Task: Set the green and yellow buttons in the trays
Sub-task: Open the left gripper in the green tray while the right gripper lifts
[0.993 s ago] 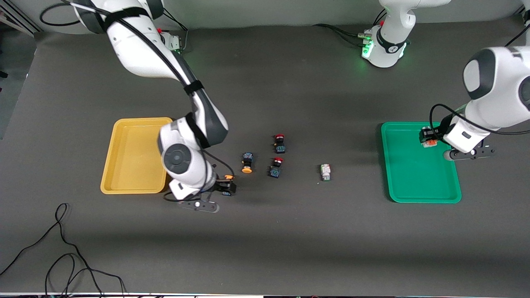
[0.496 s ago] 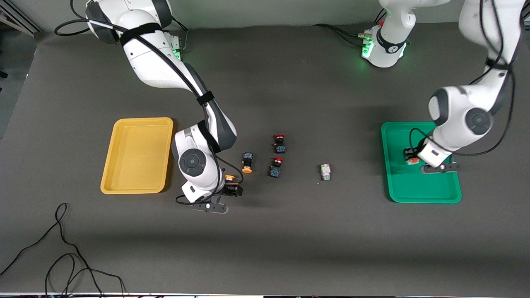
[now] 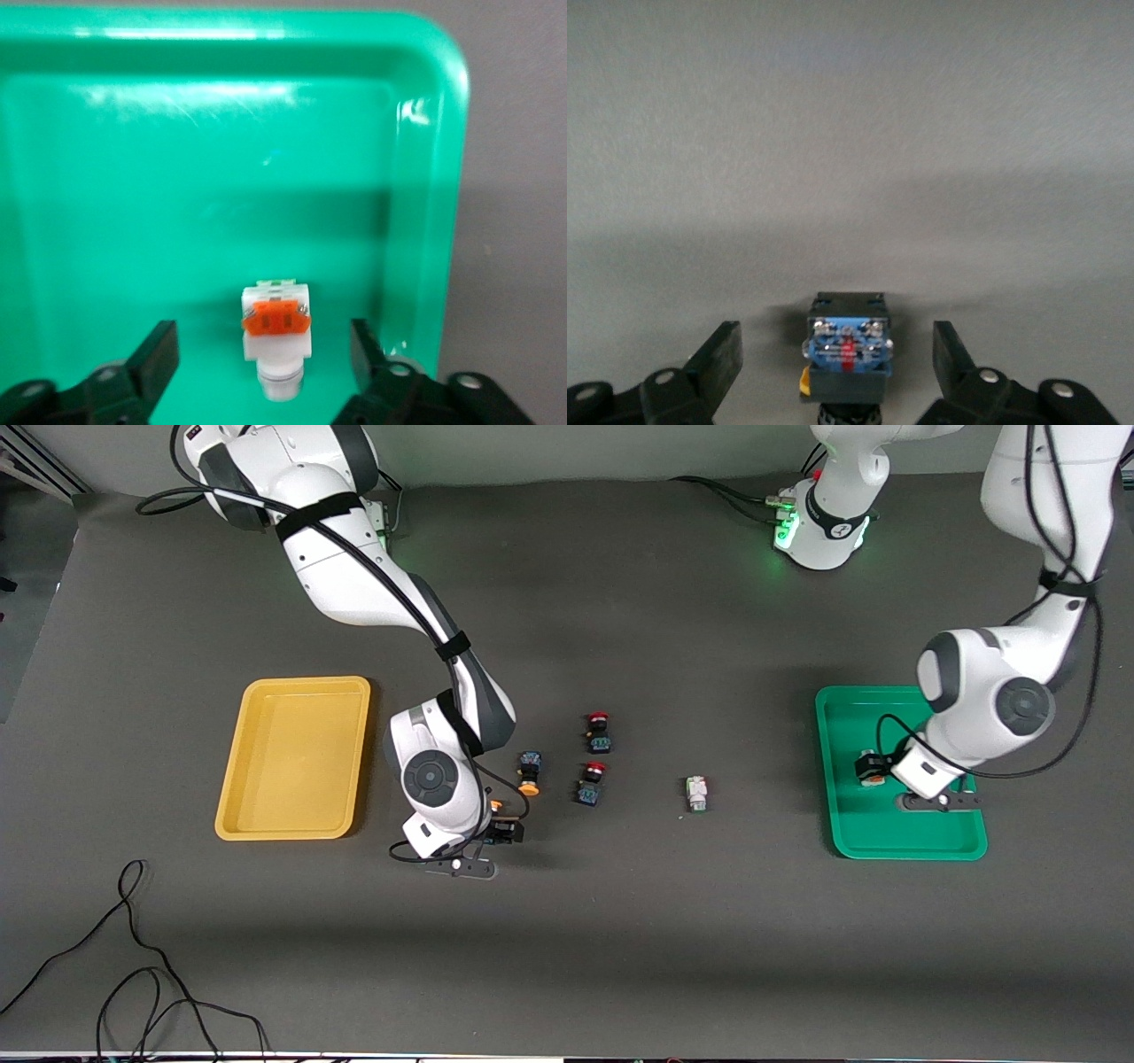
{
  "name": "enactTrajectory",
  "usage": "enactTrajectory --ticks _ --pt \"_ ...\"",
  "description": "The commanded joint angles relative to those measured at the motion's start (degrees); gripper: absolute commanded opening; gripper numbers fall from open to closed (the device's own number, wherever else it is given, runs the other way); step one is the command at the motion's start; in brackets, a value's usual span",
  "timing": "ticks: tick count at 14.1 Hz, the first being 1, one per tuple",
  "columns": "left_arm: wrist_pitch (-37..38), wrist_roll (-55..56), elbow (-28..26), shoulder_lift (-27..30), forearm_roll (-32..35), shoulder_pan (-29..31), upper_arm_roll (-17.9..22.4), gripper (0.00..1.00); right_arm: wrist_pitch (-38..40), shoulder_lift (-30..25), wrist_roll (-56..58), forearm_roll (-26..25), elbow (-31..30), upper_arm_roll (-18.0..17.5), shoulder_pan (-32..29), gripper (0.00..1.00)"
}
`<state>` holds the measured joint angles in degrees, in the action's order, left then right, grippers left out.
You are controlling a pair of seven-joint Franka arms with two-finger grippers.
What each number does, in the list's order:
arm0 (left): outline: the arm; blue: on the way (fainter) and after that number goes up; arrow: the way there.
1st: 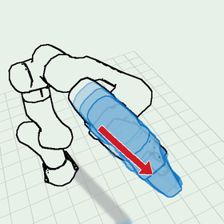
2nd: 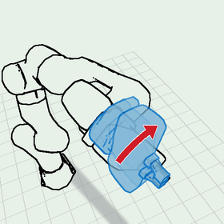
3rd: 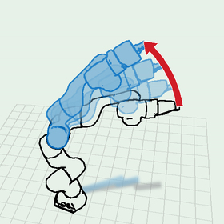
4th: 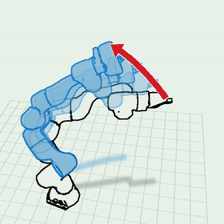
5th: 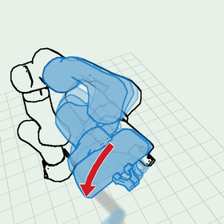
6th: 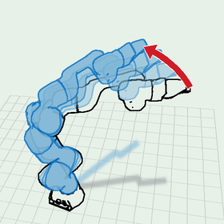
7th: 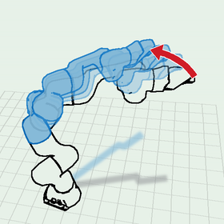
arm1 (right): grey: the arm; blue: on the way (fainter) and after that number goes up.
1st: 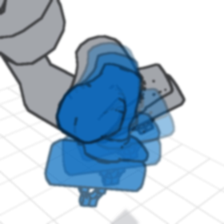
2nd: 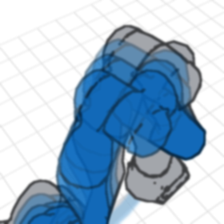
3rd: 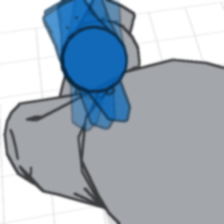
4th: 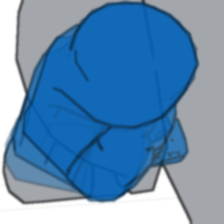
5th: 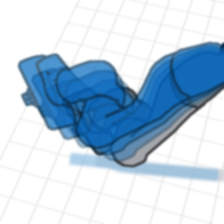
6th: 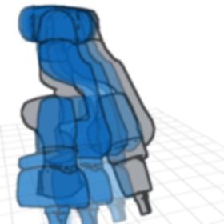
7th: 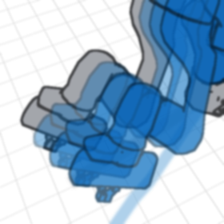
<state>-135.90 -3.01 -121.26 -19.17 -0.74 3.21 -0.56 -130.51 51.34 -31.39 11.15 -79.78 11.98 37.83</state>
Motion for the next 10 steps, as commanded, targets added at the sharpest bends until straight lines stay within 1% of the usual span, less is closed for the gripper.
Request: enactTrajectory --ticks 1,2,4,6,7,8,10 --pt "17.19 -1.47 11.79 2.39 0.48 1.1 -0.23 1.0 -0.54 0.87 -2.0 -0.86 0.68 0.77 1.55 0.16" --pt "21.51 -1.39 15.93 2.3 0.48 1.01 -0.23 1.0 -0.54 0.78 -2.26 -0.78 0.07 0.77 1.72 0.0" --pt "25.93 -0.69 21.4 2.12 -0.31 0.66 -0.49 1.0 -0.36 0.17 -2.97 -0.87 -0.2 1.2 2.07 0.0" --pt "26.39 2.37 22.91 2.21 -0.58 -1.09 -1.11 1.0 -0.01 -1.76 -3.93 -0.87 -0.2 3.22 2.34 0.0" --pt "26.13 5.53 23.0 2.12 -0.58 -3.19 -1.28 1.0 0.77 -3.34 -3.68 -0.78 -0.2 3.4 1.73 0.0" --pt "25.86 8.78 23.09 2.04 -0.58 -6.08 -1.46 1.0 3.82 -5.36 -3.33 -0.78 -0.2 3.58 0.94 0.0" --pt "24.81 18.17 23.09 1.25 -0.49 -13.19 -1.55 1.0 13.38 -10.97 -1.75 -0.6 -0.63 3.84 -1.0 0.0"
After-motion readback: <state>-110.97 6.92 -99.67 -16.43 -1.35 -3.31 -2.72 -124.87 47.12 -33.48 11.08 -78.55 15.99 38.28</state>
